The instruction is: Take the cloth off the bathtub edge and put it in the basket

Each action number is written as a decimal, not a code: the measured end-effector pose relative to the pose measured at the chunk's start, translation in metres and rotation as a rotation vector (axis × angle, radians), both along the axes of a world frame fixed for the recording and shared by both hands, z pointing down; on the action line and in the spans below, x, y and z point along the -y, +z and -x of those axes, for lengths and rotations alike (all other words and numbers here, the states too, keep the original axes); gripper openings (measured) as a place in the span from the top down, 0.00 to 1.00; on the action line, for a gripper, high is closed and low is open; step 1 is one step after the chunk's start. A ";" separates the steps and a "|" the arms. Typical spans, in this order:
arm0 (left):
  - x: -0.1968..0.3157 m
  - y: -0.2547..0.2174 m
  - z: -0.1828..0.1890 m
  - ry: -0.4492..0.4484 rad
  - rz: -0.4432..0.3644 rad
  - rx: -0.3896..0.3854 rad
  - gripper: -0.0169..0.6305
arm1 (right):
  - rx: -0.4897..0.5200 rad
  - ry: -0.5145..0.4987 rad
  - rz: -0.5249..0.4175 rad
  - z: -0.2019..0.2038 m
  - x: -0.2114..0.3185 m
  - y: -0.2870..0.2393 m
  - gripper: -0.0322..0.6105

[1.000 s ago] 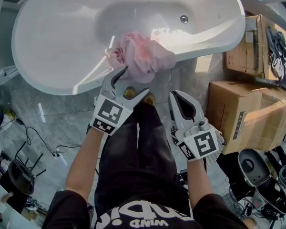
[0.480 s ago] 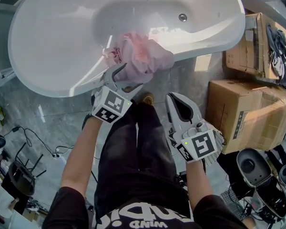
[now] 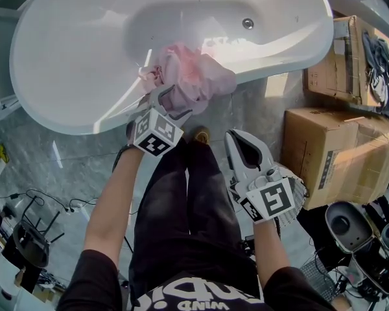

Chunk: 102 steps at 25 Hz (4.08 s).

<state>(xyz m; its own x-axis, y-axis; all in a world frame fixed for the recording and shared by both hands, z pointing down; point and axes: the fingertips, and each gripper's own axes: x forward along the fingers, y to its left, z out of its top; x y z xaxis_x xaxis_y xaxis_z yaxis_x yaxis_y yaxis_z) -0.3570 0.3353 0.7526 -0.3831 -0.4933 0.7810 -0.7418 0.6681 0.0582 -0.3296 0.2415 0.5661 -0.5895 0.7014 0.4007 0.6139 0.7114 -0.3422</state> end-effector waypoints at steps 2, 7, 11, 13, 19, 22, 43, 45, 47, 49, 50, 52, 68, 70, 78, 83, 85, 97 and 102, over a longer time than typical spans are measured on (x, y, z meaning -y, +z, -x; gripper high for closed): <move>0.000 0.002 -0.001 0.004 0.013 -0.001 0.42 | -0.001 0.001 0.001 -0.001 -0.001 0.000 0.94; -0.001 0.008 0.002 -0.024 0.063 -0.018 0.42 | -0.005 -0.001 0.002 -0.002 -0.002 0.001 0.94; -0.001 0.016 -0.001 -0.005 0.127 -0.015 0.42 | -0.010 0.003 0.005 -0.003 -0.001 0.001 0.94; -0.002 0.020 -0.002 -0.002 0.147 -0.016 0.42 | -0.011 0.006 0.006 -0.004 0.000 0.002 0.94; -0.003 0.022 0.000 -0.008 0.179 -0.042 0.45 | -0.013 0.020 0.008 -0.006 0.007 0.005 0.94; -0.005 0.025 0.001 -0.016 0.204 -0.055 0.47 | -0.016 0.026 0.008 -0.006 0.010 0.005 0.94; -0.006 0.019 0.002 -0.021 0.193 -0.084 0.59 | -0.035 0.056 0.002 -0.011 0.022 0.011 0.94; -0.007 0.016 0.002 -0.031 0.191 -0.073 0.60 | -0.038 0.060 0.000 -0.011 0.022 0.012 0.94; -0.009 0.015 0.001 -0.041 0.192 -0.066 0.61 | -0.040 0.063 -0.002 -0.011 0.022 0.013 0.94; -0.009 0.014 0.001 -0.048 0.195 -0.059 0.62 | -0.042 0.065 -0.002 -0.011 0.022 0.014 0.94; -0.009 0.013 0.001 -0.051 0.194 -0.052 0.63 | -0.043 0.065 -0.002 -0.011 0.023 0.015 0.94; -0.007 0.007 0.002 -0.063 0.179 -0.032 0.64 | -0.045 0.065 -0.001 -0.011 0.024 0.015 0.94; -0.005 -0.021 -0.002 -0.141 0.051 -0.025 0.86 | -0.049 0.042 -0.007 -0.012 0.018 0.014 0.94; -0.005 -0.032 -0.005 -0.145 0.025 -0.035 0.86 | -0.046 0.041 -0.010 -0.010 0.020 0.008 0.94; 0.003 -0.103 -0.010 -0.160 -0.031 -0.028 0.86 | -0.016 0.038 -0.007 0.004 0.026 -0.033 0.94; 0.007 -0.162 -0.013 -0.164 -0.061 0.003 0.86 | 0.015 0.026 0.007 0.004 0.028 -0.069 0.94; 0.005 -0.186 -0.013 -0.169 -0.068 0.018 0.86 | 0.028 0.024 0.012 0.004 0.028 -0.083 0.94; 0.009 -0.327 -0.028 -0.191 -0.152 0.144 0.86 | 0.164 0.035 0.031 -0.005 0.031 -0.183 0.94; 0.013 -0.378 -0.042 -0.165 -0.204 0.198 0.86 | 0.239 0.044 0.041 -0.010 0.022 -0.221 0.94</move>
<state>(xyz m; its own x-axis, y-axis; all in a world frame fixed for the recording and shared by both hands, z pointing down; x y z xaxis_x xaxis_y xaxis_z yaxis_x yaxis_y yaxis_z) -0.3153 0.3220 0.3748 -0.6054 -0.5510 0.5744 -0.6351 0.7694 0.0687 -0.3199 0.2193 0.3451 -0.6946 0.6855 0.2184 0.6493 0.7280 -0.2201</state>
